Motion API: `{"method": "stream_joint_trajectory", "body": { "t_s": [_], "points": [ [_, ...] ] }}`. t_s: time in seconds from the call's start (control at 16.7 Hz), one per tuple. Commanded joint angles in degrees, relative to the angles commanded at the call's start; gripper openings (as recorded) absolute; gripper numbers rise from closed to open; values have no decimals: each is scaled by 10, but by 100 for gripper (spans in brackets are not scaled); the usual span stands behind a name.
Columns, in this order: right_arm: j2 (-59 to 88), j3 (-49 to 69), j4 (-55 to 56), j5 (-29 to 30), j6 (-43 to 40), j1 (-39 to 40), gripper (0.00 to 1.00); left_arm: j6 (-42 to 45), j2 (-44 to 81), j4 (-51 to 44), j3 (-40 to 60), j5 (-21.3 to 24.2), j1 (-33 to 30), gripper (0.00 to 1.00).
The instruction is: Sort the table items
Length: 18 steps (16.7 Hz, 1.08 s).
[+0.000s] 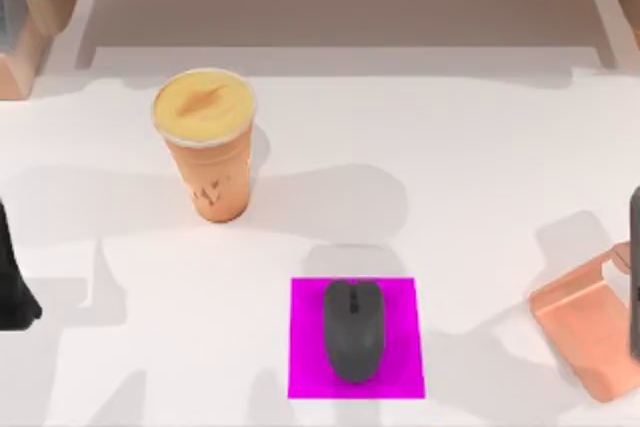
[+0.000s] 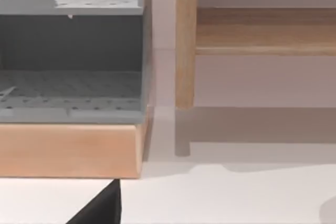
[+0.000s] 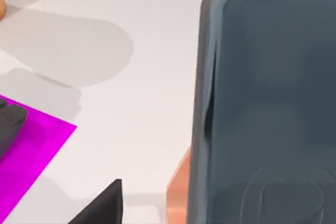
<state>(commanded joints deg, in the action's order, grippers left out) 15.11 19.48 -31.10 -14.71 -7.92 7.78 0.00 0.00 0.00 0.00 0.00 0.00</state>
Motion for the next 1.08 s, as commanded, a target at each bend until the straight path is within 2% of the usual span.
{"method": "stream_joint_trajectory", "body": {
  "t_s": [0.6,0.78,1.08],
  "points": [
    [-68,6,226,-8,15,-34,100,0,0,0,0,0,0,100],
    [-91,-23,269,16,24,-52,100,0,0,0,0,0,0,100],
    [-126,-114,297,89,53,-73,100,0,0,0,0,0,0,100]
  ]
}}
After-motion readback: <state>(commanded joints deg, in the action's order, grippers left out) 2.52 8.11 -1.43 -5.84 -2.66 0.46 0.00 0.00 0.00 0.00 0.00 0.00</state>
